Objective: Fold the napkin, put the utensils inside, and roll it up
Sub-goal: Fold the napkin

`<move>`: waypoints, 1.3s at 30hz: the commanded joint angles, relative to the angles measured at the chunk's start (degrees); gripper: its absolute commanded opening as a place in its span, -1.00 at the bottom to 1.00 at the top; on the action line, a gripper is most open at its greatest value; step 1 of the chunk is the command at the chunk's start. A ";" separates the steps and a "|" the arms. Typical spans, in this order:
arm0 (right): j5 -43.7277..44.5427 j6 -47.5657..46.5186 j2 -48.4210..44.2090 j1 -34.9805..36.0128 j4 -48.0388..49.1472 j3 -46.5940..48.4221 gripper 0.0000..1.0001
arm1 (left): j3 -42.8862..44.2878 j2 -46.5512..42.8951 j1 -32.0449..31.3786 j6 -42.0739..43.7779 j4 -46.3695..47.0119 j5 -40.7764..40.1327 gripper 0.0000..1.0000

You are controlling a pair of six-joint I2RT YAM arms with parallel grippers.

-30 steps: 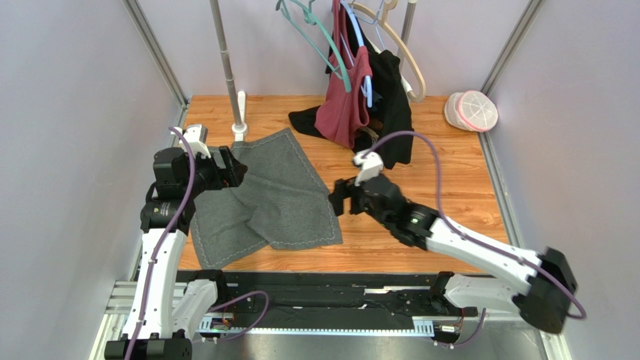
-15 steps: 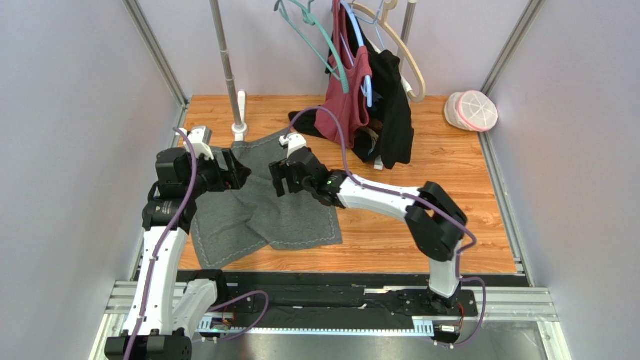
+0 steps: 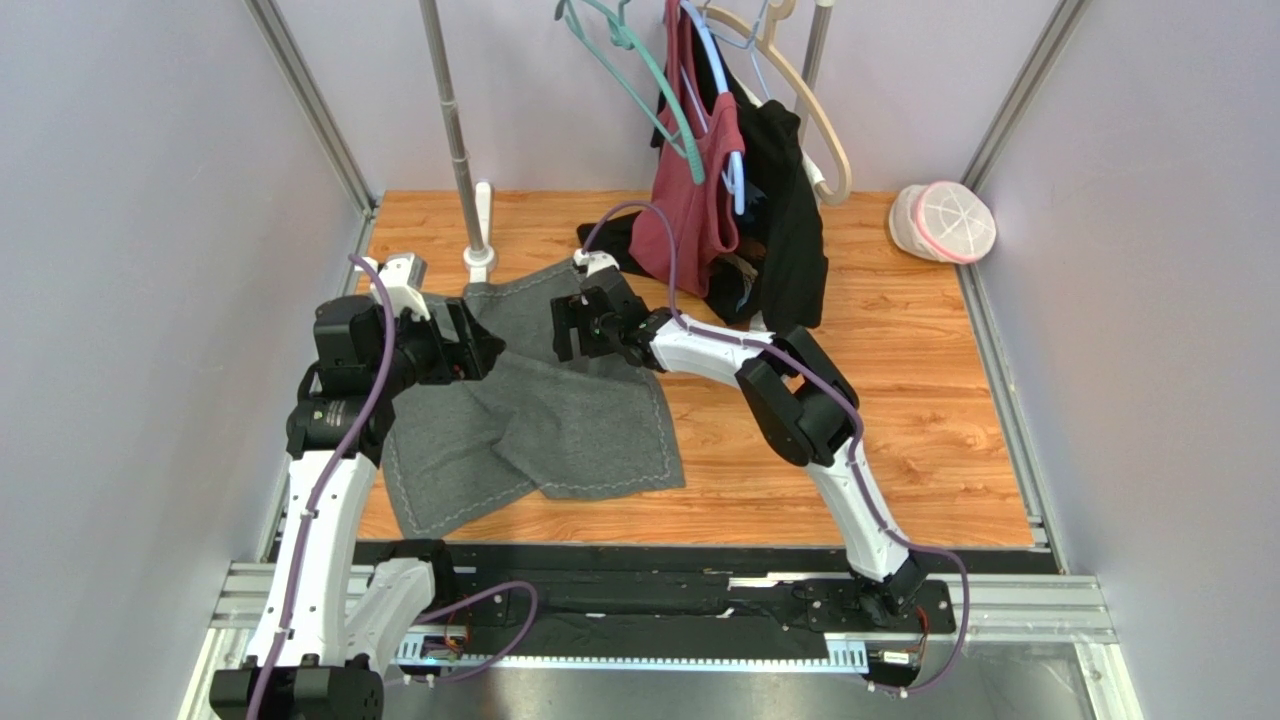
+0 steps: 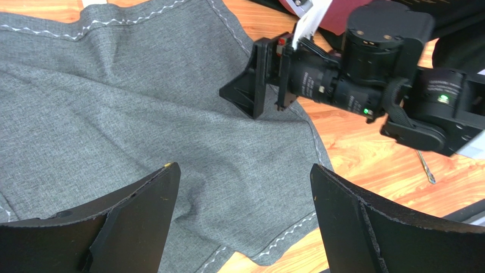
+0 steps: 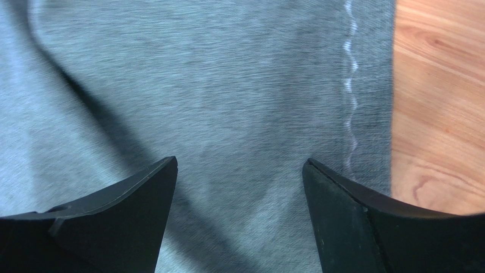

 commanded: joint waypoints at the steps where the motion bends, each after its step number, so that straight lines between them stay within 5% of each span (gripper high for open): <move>1: -1.25 4.84 2.70 -1.56 -0.07 4.45 0.70 | -0.15 0.31 0.22 -1.38 1.76 0.73 0.88; 12: -4.76 12.23 14.21 -7.02 -12.29 21.32 0.68 | -6.47 -3.20 0.05 -9.38 3.33 -1.64 0.79; 23: -9.15 6.97 10.19 -8.16 -7.91 21.69 0.68 | -10.79 -6.46 -6.28 -12.81 3.78 -7.70 0.75; 28: -12.06 3.36 0.70 -6.59 -1.14 10.90 0.68 | -12.54 -6.90 -9.87 -13.61 5.62 -10.85 0.70; 39: -2.32 8.37 -30.56 -5.09 2.90 -23.55 0.65 | -12.64 2.32 -29.91 -10.62 14.32 -22.64 0.54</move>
